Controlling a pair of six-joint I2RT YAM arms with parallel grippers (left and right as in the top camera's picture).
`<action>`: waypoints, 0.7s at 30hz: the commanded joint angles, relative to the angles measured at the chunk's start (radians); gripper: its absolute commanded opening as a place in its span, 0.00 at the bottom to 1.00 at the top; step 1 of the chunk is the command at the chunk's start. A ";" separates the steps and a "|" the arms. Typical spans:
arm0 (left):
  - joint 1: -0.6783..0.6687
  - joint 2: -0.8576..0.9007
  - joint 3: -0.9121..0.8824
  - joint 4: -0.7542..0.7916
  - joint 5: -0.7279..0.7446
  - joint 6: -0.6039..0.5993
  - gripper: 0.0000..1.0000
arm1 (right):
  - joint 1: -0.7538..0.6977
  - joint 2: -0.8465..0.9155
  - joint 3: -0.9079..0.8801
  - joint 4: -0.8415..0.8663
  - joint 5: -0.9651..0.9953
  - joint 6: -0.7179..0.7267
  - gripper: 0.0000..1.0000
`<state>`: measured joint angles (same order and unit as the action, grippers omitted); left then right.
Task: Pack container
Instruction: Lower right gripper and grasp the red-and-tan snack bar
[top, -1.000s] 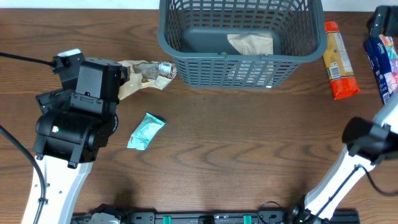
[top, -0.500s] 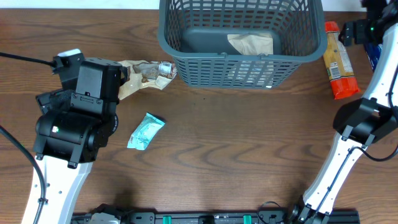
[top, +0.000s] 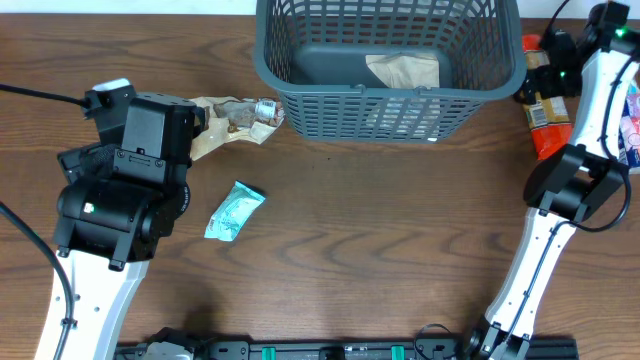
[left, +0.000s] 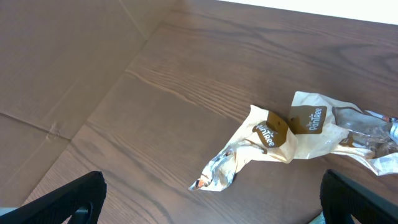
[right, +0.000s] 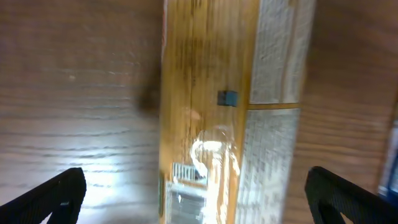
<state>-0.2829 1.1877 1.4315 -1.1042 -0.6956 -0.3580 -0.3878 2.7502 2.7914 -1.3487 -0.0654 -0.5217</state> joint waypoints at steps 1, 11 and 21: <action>0.005 0.000 0.019 -0.006 -0.019 0.010 0.99 | -0.018 0.012 0.007 0.003 0.010 0.013 0.99; 0.005 0.000 0.019 -0.006 -0.019 0.010 0.99 | -0.059 0.052 -0.006 -0.011 0.000 0.035 0.99; 0.005 0.000 0.019 -0.006 -0.019 0.010 0.99 | -0.063 0.055 -0.048 0.000 -0.035 0.035 0.99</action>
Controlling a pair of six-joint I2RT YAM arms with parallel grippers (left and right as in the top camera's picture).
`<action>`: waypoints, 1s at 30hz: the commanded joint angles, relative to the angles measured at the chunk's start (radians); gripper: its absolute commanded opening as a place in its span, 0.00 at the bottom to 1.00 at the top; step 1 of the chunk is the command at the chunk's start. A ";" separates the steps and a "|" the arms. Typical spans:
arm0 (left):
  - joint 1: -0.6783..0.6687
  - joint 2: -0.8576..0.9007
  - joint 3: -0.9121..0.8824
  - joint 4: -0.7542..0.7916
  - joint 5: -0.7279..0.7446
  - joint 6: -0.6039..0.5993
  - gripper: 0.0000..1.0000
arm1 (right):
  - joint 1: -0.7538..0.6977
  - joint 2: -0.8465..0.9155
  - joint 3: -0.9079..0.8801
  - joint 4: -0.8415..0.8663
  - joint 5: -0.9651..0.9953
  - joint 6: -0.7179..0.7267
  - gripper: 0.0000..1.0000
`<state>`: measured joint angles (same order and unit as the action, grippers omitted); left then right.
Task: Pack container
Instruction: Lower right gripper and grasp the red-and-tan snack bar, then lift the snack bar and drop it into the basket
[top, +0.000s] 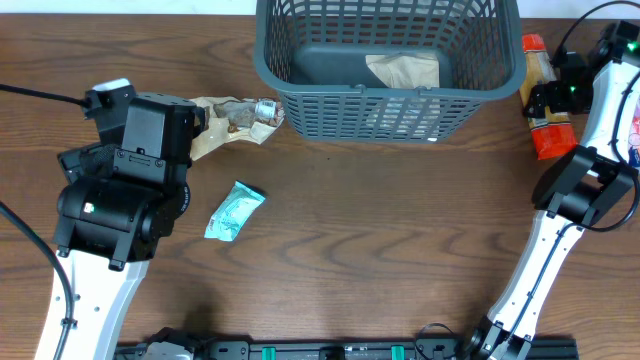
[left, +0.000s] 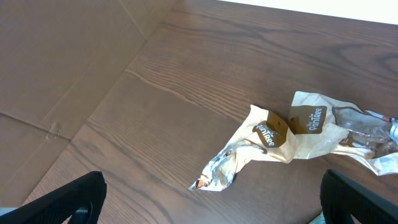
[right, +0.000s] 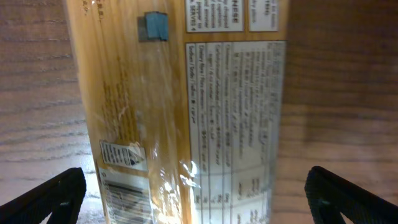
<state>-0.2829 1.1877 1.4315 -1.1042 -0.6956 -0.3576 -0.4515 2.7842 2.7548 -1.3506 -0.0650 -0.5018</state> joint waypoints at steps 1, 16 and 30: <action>0.005 0.000 0.019 -0.006 -0.019 0.009 0.99 | 0.000 0.022 -0.014 0.003 -0.045 0.015 0.99; 0.005 0.000 0.019 -0.006 -0.019 0.009 0.99 | 0.001 0.022 -0.167 0.051 -0.071 0.092 0.01; 0.005 0.000 0.019 -0.006 -0.020 0.009 0.99 | 0.002 -0.022 0.173 -0.105 -0.113 0.245 0.01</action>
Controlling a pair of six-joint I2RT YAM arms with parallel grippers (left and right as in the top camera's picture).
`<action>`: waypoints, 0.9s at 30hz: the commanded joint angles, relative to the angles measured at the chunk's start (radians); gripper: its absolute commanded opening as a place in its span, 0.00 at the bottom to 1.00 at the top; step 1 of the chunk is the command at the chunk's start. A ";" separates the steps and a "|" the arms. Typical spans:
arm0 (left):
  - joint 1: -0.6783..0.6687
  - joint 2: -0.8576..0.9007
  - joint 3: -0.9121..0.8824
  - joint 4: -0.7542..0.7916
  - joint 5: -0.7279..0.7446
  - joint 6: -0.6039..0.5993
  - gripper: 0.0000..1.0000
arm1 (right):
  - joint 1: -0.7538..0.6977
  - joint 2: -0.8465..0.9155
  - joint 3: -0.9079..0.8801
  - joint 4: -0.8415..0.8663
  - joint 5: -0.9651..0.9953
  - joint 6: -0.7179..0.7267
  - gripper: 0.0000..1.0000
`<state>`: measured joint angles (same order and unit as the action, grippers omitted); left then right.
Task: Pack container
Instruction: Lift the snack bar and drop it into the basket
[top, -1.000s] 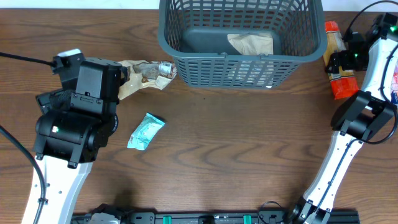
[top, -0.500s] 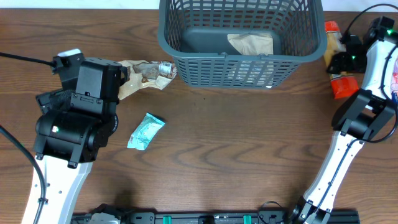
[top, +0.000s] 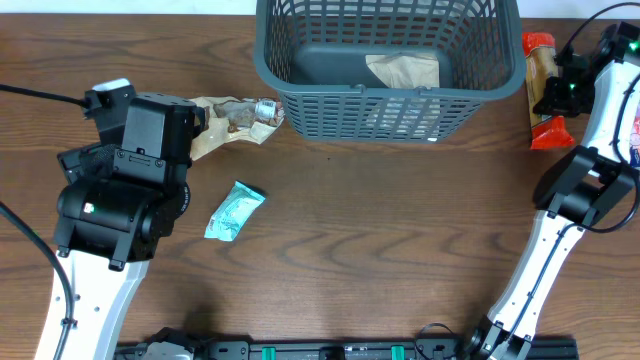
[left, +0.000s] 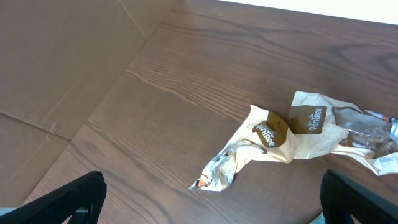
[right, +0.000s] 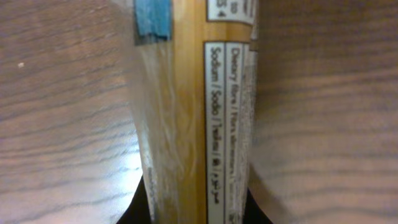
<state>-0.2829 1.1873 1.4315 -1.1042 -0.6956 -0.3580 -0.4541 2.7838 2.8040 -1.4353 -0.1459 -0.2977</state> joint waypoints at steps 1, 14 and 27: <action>0.005 0.000 0.019 -0.006 -0.019 0.010 0.99 | 0.004 -0.041 0.174 -0.042 -0.037 0.040 0.01; 0.005 0.000 0.019 -0.006 -0.019 0.010 0.99 | 0.018 -0.586 0.336 -0.024 -0.267 0.066 0.01; 0.005 0.000 0.019 -0.006 -0.019 0.010 0.99 | 0.252 -0.757 0.326 0.039 -0.561 0.079 0.01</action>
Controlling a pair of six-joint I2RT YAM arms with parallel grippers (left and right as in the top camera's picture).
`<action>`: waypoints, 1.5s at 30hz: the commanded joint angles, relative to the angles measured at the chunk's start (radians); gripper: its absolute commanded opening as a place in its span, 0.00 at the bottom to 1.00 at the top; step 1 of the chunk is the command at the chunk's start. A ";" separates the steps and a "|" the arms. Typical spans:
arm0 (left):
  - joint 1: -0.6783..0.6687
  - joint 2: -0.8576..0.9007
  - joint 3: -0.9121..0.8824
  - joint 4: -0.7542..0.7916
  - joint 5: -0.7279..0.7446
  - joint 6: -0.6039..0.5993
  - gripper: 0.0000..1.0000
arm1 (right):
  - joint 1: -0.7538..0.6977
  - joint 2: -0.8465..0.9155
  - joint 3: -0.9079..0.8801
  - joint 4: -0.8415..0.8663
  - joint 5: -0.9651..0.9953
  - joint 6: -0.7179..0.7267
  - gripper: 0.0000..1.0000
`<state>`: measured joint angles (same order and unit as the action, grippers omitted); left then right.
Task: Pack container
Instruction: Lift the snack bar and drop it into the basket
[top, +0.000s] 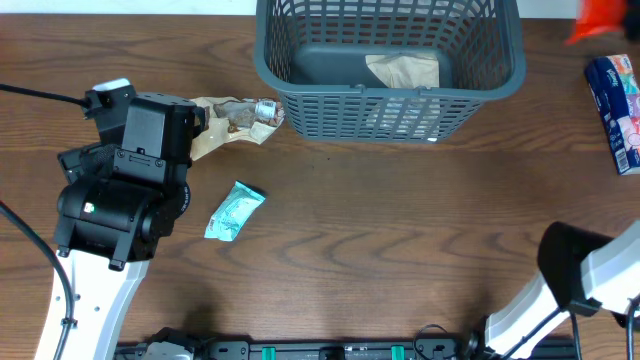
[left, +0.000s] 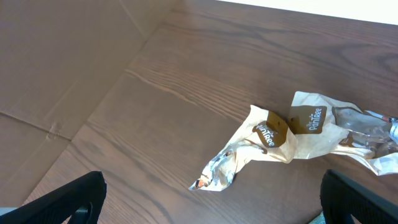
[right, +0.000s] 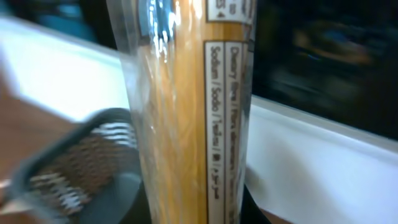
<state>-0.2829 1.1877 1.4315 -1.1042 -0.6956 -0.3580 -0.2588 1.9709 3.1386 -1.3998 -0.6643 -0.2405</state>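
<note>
A grey mesh basket (top: 390, 112) stands at the table's far edge with a beige packet (top: 403, 70) lying in it. My right gripper (right: 194, 208) is shut on a long spaghetti packet (right: 186, 106), lifted off the table. In the overhead view only the packet's blurred red end (top: 603, 16) shows at the top right, and the gripper itself is out of frame. The basket (right: 74, 162) lies below and to the left in the right wrist view. My left gripper (left: 211, 202) hangs open and empty near a crumpled beige wrapper (left: 292, 140).
A teal sachet (top: 235, 212) lies on the brown table (top: 400, 230) right of the left arm. The crumpled wrapper (top: 235, 115) lies by the basket's left corner. A blue packet (top: 616, 96) lies at the right edge. The right arm's base (top: 585, 275) shows at the lower right.
My right gripper was shut on the spaghetti packet down on the table right of the basket. It now holds the packet raised, high enough to leave the overhead view. The left arm is unchanged.
My right gripper stood open over the spaghetti packet right of the basket, then open lower over its label. Then it was shut on the packet on the table. Now the packet is lifted, with the basket below it. The left arm stayed still throughout.
</note>
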 joint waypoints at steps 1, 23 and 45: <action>0.005 0.000 0.019 -0.006 -0.020 0.010 0.99 | 0.077 0.063 -0.016 -0.003 -0.043 0.018 0.01; 0.005 0.000 0.019 -0.006 -0.019 0.010 0.99 | 0.391 0.341 -0.389 0.012 0.198 -0.038 0.01; 0.005 0.000 0.019 -0.006 -0.019 0.010 0.99 | 0.416 0.371 -0.521 0.009 0.391 -0.037 0.43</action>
<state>-0.2829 1.1877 1.4315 -1.1042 -0.6956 -0.3580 0.1555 2.3611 2.6247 -1.3895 -0.3115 -0.2943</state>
